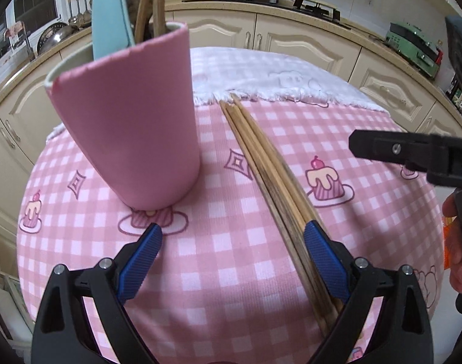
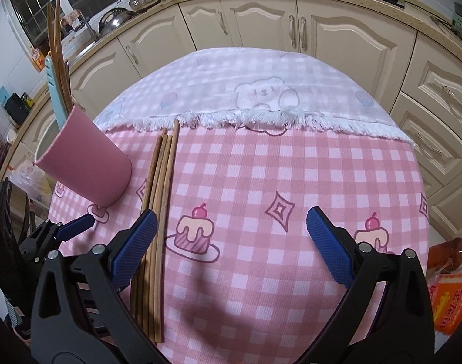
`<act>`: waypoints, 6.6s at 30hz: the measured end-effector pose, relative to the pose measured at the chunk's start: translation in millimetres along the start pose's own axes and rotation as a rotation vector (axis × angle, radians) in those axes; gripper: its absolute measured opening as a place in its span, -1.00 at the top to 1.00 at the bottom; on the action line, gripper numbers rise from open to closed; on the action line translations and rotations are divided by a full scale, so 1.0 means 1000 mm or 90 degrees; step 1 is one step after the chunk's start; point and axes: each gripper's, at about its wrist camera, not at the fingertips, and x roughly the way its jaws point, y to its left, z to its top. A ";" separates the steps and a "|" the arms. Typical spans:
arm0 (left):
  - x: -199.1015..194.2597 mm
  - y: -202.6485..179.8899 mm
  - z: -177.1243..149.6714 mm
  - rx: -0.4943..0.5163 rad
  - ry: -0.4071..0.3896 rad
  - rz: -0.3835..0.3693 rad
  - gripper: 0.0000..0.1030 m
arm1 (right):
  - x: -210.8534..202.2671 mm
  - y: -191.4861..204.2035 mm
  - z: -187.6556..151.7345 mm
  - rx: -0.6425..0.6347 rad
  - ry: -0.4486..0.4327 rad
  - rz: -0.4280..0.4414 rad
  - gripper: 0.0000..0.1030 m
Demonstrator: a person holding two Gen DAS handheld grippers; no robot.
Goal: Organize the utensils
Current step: 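Grasp a chopstick with the left tool while the right tool grasps another chopstick, then lift both held chopsticks up over the pink cup, then lower both chopsticks into the pink cup and open both tools, then move both open tools back down to the remaining chopsticks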
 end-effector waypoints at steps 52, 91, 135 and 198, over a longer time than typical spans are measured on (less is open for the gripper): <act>0.004 0.035 0.017 -0.034 0.020 0.062 -0.09 | 0.059 0.073 0.021 -0.156 0.116 -0.050 0.43; -0.003 0.023 0.013 -0.005 0.026 -0.068 0.89 | 0.027 0.045 -0.001 -0.083 0.078 0.050 0.87; -0.129 0.048 0.014 -0.015 -0.288 -0.129 0.90 | -0.021 0.044 0.020 -0.049 -0.067 0.102 0.87; -0.137 0.119 0.081 -0.128 -0.474 -0.043 -0.84 | -0.092 0.084 0.084 0.051 -0.452 0.179 -0.88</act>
